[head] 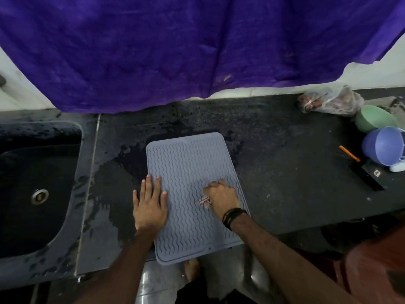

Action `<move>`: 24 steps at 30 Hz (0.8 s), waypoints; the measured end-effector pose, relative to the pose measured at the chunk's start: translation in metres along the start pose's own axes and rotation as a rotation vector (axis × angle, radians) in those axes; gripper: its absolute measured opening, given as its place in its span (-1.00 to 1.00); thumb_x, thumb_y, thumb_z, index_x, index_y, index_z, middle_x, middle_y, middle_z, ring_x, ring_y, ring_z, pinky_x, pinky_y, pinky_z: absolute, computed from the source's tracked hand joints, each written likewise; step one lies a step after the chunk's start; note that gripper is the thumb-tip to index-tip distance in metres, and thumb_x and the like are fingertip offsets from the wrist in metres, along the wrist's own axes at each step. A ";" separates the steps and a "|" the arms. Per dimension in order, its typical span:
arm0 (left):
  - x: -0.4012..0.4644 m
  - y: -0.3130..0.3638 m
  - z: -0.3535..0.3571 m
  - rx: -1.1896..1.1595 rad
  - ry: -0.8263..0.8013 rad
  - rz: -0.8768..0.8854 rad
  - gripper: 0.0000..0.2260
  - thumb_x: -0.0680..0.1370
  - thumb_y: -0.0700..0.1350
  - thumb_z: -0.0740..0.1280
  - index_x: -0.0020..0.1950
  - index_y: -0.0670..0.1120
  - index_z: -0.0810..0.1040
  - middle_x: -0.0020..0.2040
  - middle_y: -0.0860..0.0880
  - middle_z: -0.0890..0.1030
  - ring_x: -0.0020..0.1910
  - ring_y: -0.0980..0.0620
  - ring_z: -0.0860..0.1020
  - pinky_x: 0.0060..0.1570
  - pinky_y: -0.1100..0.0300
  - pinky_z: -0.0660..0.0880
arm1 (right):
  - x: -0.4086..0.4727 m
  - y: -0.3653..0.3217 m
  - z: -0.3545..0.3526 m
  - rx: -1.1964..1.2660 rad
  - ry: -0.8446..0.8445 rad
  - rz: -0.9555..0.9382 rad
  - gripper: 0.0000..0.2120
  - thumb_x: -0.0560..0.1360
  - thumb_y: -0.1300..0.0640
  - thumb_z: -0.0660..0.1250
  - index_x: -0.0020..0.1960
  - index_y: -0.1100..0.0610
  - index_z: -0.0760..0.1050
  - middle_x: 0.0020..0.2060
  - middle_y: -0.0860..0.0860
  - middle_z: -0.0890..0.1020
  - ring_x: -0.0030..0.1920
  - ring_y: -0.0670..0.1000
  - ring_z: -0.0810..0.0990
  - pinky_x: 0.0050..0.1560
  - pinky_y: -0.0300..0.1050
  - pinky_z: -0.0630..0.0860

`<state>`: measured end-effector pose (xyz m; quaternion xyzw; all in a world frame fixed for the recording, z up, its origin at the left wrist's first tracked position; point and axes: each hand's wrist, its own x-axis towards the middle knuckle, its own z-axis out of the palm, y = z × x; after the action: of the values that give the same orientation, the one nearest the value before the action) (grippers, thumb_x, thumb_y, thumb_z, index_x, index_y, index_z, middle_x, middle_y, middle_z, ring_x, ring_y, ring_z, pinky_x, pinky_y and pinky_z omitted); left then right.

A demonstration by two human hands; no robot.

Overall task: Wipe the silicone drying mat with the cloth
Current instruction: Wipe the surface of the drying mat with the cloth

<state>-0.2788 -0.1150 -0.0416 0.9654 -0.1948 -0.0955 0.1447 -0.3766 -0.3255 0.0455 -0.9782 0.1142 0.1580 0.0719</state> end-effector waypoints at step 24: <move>-0.043 -0.016 0.003 -0.014 0.043 -0.034 -0.37 0.62 0.25 -0.19 0.65 0.02 -0.04 0.65 0.02 -0.02 0.62 0.08 -0.11 0.59 -0.05 -0.15 | -0.063 -0.028 0.035 -0.051 0.043 -0.145 -0.66 0.48 0.21 0.33 0.25 0.18 0.49 0.21 0.13 0.51 0.25 0.15 0.40 0.15 0.11 0.49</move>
<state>-0.3129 -0.0838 -0.0443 0.9694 -0.1746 -0.0783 0.1539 -0.4380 -0.2798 0.0365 -0.9886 0.0403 0.1341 0.0558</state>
